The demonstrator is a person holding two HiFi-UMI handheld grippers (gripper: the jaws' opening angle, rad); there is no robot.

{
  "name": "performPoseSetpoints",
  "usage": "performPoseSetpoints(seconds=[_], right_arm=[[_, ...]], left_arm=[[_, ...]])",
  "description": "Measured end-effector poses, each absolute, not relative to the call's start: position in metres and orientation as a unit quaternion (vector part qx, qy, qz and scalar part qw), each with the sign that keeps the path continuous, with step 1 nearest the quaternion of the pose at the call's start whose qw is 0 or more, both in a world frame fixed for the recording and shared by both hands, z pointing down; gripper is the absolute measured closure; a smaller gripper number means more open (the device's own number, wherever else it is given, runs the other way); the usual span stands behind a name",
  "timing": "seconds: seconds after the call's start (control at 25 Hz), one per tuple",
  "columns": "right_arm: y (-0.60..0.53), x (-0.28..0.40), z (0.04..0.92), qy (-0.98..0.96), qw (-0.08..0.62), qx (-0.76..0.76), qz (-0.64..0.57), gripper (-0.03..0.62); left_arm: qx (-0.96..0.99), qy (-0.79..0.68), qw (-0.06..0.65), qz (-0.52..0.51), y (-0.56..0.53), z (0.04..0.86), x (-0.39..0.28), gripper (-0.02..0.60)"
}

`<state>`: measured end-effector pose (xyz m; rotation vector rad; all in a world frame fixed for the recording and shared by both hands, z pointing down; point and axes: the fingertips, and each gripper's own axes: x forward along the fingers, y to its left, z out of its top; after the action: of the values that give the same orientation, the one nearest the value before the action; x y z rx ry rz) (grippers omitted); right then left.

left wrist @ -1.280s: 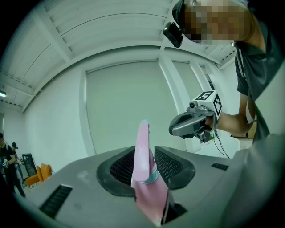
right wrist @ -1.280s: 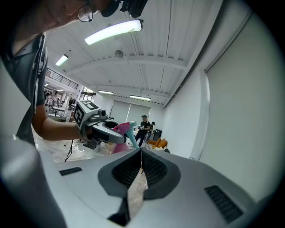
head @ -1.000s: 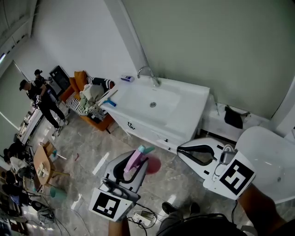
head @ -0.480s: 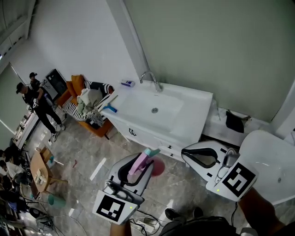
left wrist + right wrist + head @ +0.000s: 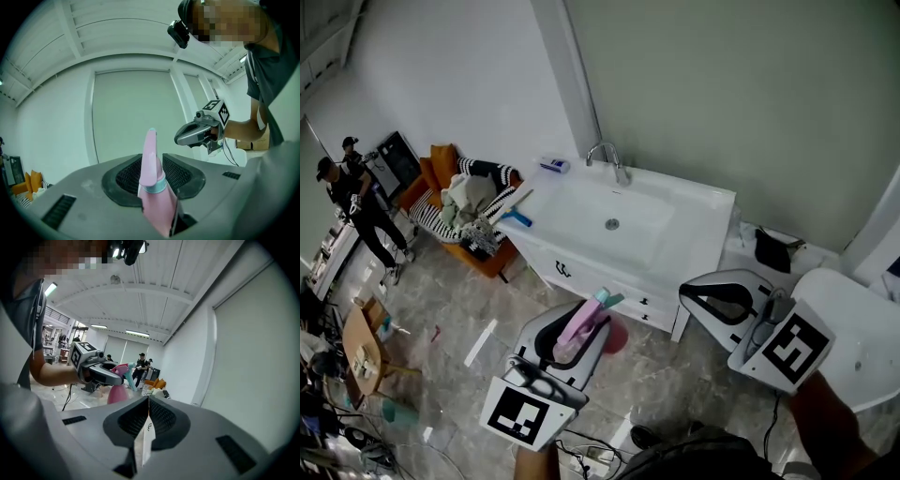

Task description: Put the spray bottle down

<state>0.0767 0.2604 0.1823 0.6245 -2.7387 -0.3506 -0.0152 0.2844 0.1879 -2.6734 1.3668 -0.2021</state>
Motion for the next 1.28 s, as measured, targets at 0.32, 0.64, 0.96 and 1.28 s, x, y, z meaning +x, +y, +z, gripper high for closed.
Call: performPoseSetpoints(seconds=[0.32,0.64,0.96,1.28], right_arm=[[0.239,0.067,0.184,-0.956,0.159,0.216,-0.120,0.585],[0.191,0.093,0.185,-0.962,0.156,0.193,-0.116,0.585],[0.142,0.117,0.190,-0.968,0.147,0.168,-0.118,0.585],[0.130,0.123,0.197,-0.970,0.146,0.159,-0.113,0.585]], left_arm=[[-0.893,0.440,0.068,-0.067,0.255,0.184,-0.016,0.451],[-0.882,0.462,0.058,-0.071,0.208,0.183,0.008,0.451],[-0.869,0.486,0.053,-0.079,0.161,0.191,0.033,0.451],[-0.861,0.497,0.054,-0.090,0.155,0.192,0.036,0.451]])
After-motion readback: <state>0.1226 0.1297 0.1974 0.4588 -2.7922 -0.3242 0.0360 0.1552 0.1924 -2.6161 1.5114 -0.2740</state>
